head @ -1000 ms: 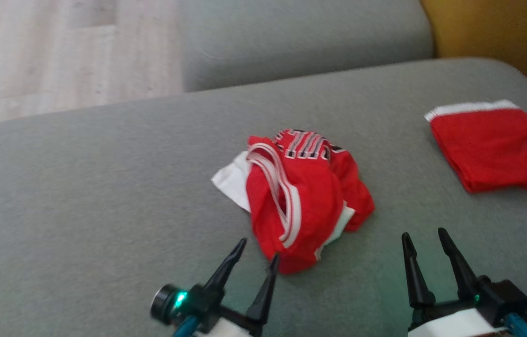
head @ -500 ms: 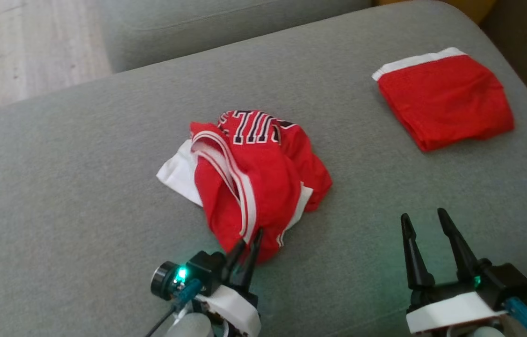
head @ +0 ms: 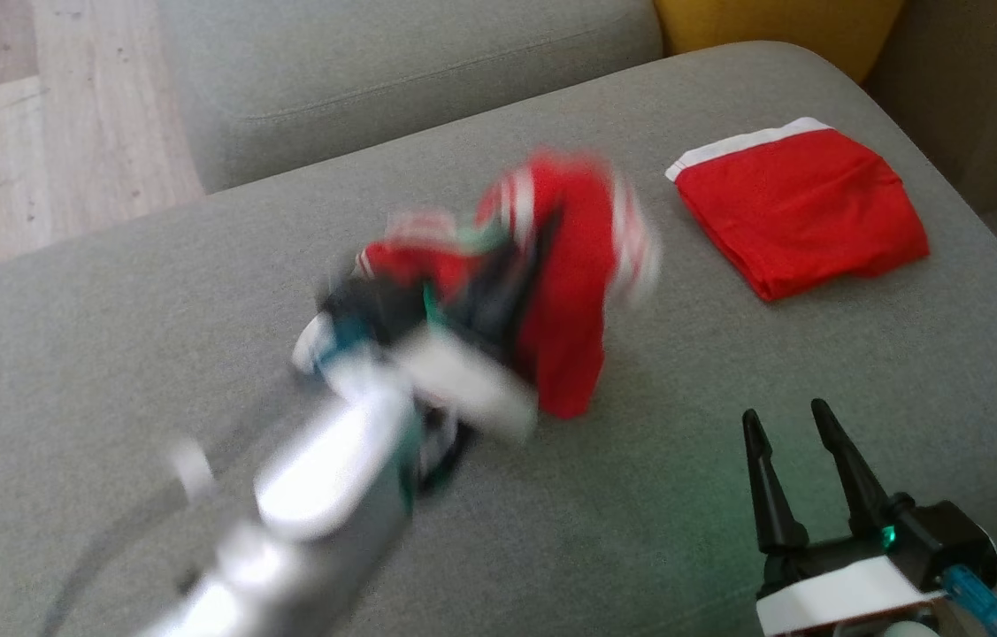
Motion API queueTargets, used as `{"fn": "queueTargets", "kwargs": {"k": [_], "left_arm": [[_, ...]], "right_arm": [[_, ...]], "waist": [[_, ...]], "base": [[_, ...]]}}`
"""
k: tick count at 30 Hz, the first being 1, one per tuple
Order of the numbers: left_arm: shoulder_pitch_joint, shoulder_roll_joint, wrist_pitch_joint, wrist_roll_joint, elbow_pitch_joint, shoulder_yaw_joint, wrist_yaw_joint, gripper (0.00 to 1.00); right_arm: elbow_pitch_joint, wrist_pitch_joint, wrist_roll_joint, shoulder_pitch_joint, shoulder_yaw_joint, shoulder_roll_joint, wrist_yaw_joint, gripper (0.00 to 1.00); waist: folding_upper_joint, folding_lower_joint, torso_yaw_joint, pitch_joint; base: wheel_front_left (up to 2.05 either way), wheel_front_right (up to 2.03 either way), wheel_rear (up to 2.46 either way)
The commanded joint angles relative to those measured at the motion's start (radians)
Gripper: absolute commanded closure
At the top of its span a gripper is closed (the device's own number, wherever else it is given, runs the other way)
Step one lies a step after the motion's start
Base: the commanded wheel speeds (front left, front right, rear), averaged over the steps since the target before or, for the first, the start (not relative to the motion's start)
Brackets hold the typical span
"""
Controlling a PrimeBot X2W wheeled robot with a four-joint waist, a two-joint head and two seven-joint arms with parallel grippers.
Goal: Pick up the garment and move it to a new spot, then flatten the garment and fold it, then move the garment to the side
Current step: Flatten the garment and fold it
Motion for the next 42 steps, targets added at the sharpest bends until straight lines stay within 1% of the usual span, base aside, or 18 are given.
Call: {"fn": "queueTargets", "kwargs": {"k": [1, 5, 7, 9, 12, 17, 19, 21, 22, 24, 25, 26, 27, 29, 32, 36, 39, 42], "left_arm": [[-0.122, -0.002, 0.0, -0.029, -0.052, 0.061, -0.006, 1.0], [-0.296, 0.004, 0.02, -0.122, -0.063, 0.142, -0.012, 1.0], [-0.325, 0.017, 0.036, -0.167, -0.059, 0.172, -0.013, 1.0], [-0.301, 0.035, 0.048, -0.216, -0.057, 0.201, -0.013, 1.0], [-0.158, 0.07, 0.061, -0.271, -0.058, 0.223, 0.007, 1.0], [0.227, 0.121, 0.036, -0.342, -0.064, 0.227, 0.057, 1.0], [0.357, 0.124, 0.015, -0.365, -0.064, 0.229, 0.068, 1.0], [0.443, 0.127, -0.003, -0.364, -0.068, 0.226, 0.072, 1.0], [0.443, 0.127, -0.003, -0.364, -0.068, 0.226, 0.072, 1.0], [0.497, 0.127, -0.014, -0.352, -0.075, 0.216, 0.07, 1.0], [0.514, 0.127, -0.018, -0.341, -0.081, 0.209, 0.068, 0.93], [0.526, 0.125, -0.021, -0.332, -0.086, 0.204, 0.068, 0.49], [0.535, 0.126, -0.024, -0.317, -0.09, 0.202, 0.075, 0.0], [0.544, 0.127, -0.03, -0.283, -0.1, 0.211, 0.102, 0.0], [0.529, 0.155, -0.035, -0.175, -0.137, 0.222, 0.16, 0.0], [0.456, 0.216, -0.037, 0.036, -0.206, 0.176, 0.231, 0.0], [0.381, 0.234, 0.003, 0.163, -0.227, 0.096, 0.253, 0.0], [0.311, 0.219, 0.073, 0.252, -0.217, 0.006, 0.239, 0.0]], "right_arm": [[-0.035, -0.011, 0.007, -0.022, 0.029, -0.007, 0.007, 0.0], [-0.041, -0.011, 0.01, -0.017, 0.028, -0.007, 0.007, 0.0], [-0.043, -0.011, 0.011, -0.015, 0.026, -0.006, 0.007, 0.0], [-0.045, -0.011, 0.012, -0.012, 0.02, -0.006, 0.007, 0.0], [-0.046, -0.011, 0.018, -0.005, 0.012, -0.006, 0.007, 0.0], [-0.052, -0.011, 0.028, 0.009, -0.006, -0.006, 0.007, 0.0], [-0.051, -0.011, 0.027, 0.016, -0.012, -0.006, 0.007, 0.0], [-0.051, -0.011, 0.026, 0.022, -0.02, -0.006, 0.007, 0.0], [-0.051, -0.011, 0.026, 0.022, -0.02, -0.006, 0.007, 0.0], [-0.05, -0.011, 0.024, 0.027, -0.027, -0.006, 0.007, 0.0], [-0.049, -0.011, 0.024, 0.028, -0.027, -0.006, 0.007, 0.0], [-0.047, -0.011, 0.021, 0.029, -0.027, -0.006, 0.007, 0.0], [-0.045, -0.011, 0.019, 0.028, -0.025, -0.006, 0.007, 0.0], [-0.044, -0.011, 0.015, 0.025, -0.02, -0.006, 0.007, 0.0], [-0.042, -0.011, 0.011, 0.018, -0.018, -0.006, 0.007, 0.0], [-0.042, -0.011, 0.002, 0.016, -0.016, -0.006, 0.007, 0.0], [-0.039, -0.011, -0.006, 0.009, -0.006, -0.006, 0.007, 0.0], [-0.039, -0.011, -0.009, 0.001, -0.002, -0.006, 0.007, 0.0]], "waist": [[0.0, 0.0, 0.007, -0.004], [0.0, 0.0, 0.028, -0.015], [0.0, 0.0, 0.044, -0.02], [0.0, 0.0, 0.063, -0.024], [0.0, 0.0, 0.094, -0.027], [0.0, 0.0, 0.158, -0.017], [0.0, 0.0, 0.189, -0.012], [0.0, 0.0, 0.223, -0.009], [0.0, 0.0, 0.223, -0.009], [0.0, 0.0, 0.255, -0.007], [0.0, 0.0, 0.268, -0.007], [0.0, 0.0, 0.281, -0.007], [0.0, 0.0, 0.291, -0.008], [0.0, 0.0, 0.305, -0.009], [0.0, 0.0, 0.314, -0.009], [0.0, 0.0, 0.317, -0.008], [0.0, 0.0, 0.305, -0.002], [0.0, 0.0, 0.289, 0.009]], "base": [[0.0, 0.0, 0.0], [0.0, 0.0, 0.0], [0.0, 0.0, 0.0], [0.0, 0.0, 0.0], [0.0, 0.0, 0.0], [0.0, 0.0, 0.0], [0.0, 0.0, 0.0], [0.0, 0.0, 0.0], [0.0, 0.0, 0.0], [0.0, 0.0, 0.0], [0.0, 0.0, 0.0], [0.0, 0.0, 0.0], [0.0, 0.0, 0.0], [0.0, 0.0, 0.0], [0.0, 0.0, 0.0], [0.0, 0.0, 0.0], [0.0, 0.0, 0.0], [0.0, 0.0, 0.0]]}}
